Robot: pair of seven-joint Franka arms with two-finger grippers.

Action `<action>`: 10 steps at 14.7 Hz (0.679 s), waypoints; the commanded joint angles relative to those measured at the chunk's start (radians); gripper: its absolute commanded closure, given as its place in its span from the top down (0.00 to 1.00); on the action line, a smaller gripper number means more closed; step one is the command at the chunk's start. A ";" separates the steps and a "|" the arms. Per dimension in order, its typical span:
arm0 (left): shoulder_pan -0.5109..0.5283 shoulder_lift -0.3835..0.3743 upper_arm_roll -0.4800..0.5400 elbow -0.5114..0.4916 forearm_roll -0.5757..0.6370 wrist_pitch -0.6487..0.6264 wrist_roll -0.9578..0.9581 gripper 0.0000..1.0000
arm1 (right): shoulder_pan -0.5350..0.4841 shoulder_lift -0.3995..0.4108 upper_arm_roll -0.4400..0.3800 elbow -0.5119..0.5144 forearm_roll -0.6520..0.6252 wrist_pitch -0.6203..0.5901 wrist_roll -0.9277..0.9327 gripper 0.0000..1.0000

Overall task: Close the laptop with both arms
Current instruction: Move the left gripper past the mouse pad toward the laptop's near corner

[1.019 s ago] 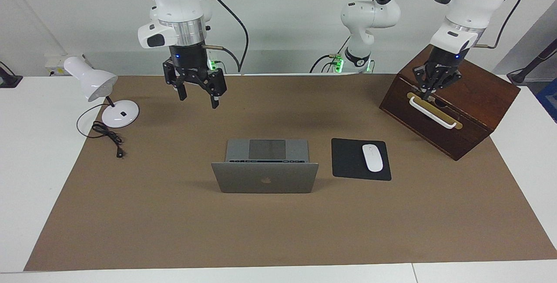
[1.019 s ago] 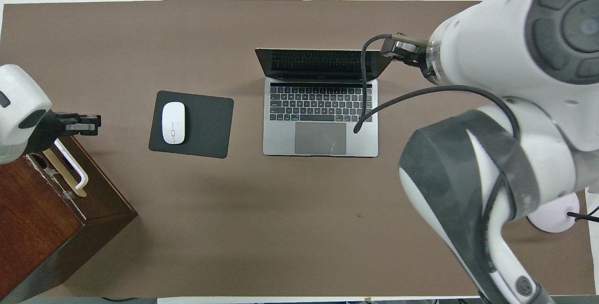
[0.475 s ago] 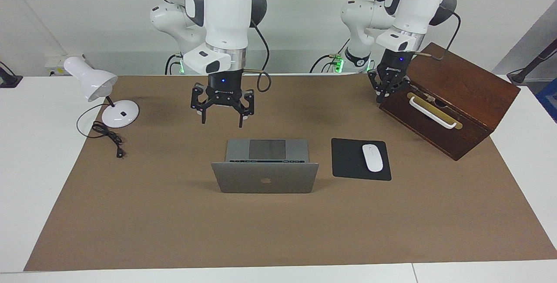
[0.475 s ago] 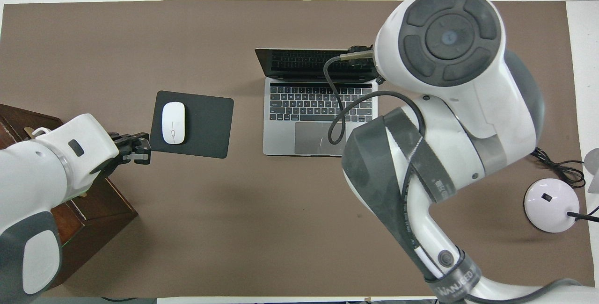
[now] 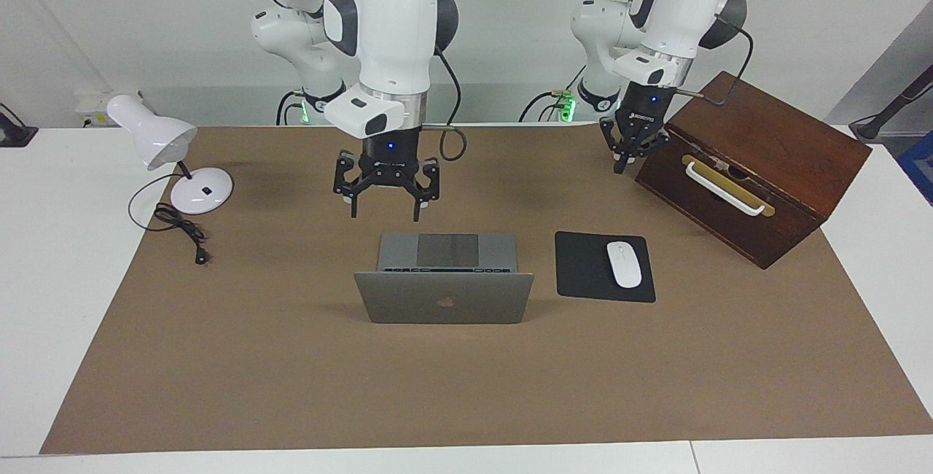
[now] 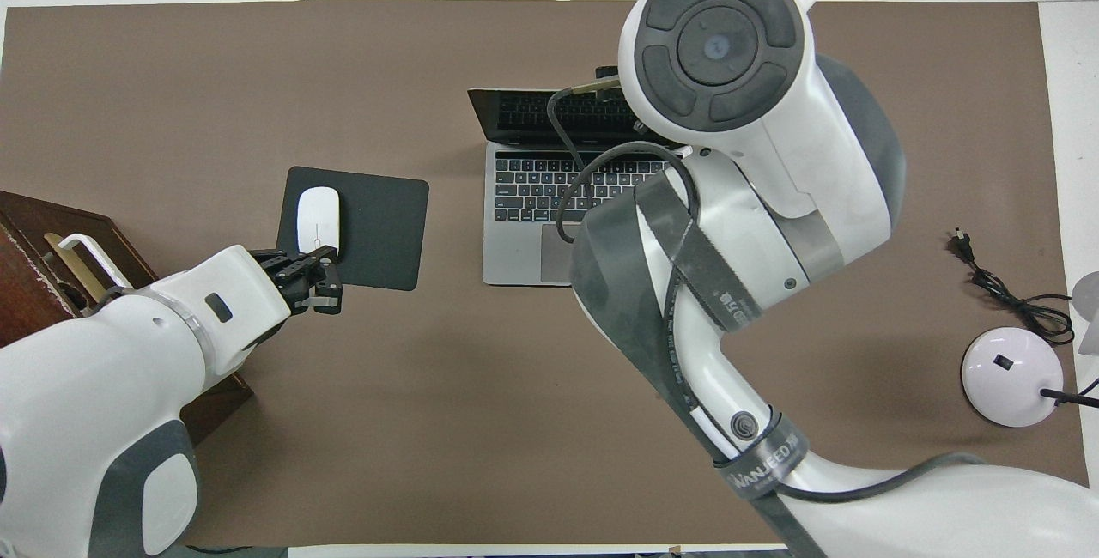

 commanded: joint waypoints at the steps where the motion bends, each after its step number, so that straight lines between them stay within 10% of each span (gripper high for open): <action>1: -0.041 -0.002 0.013 -0.063 -0.027 0.118 -0.008 0.00 | 0.002 0.075 -0.012 0.144 -0.029 -0.031 0.014 1.00; 3: -0.072 0.027 0.013 -0.069 -0.030 0.166 -0.008 0.00 | -0.013 0.100 -0.015 0.204 -0.029 -0.023 0.013 0.91; 7: -0.121 0.100 0.013 -0.086 -0.035 0.298 -0.008 0.00 | -0.013 0.126 -0.017 0.235 -0.029 -0.025 0.028 0.03; 10: -0.163 0.165 0.013 -0.088 -0.035 0.390 -0.008 0.00 | -0.013 0.129 -0.018 0.237 -0.029 -0.014 0.077 0.00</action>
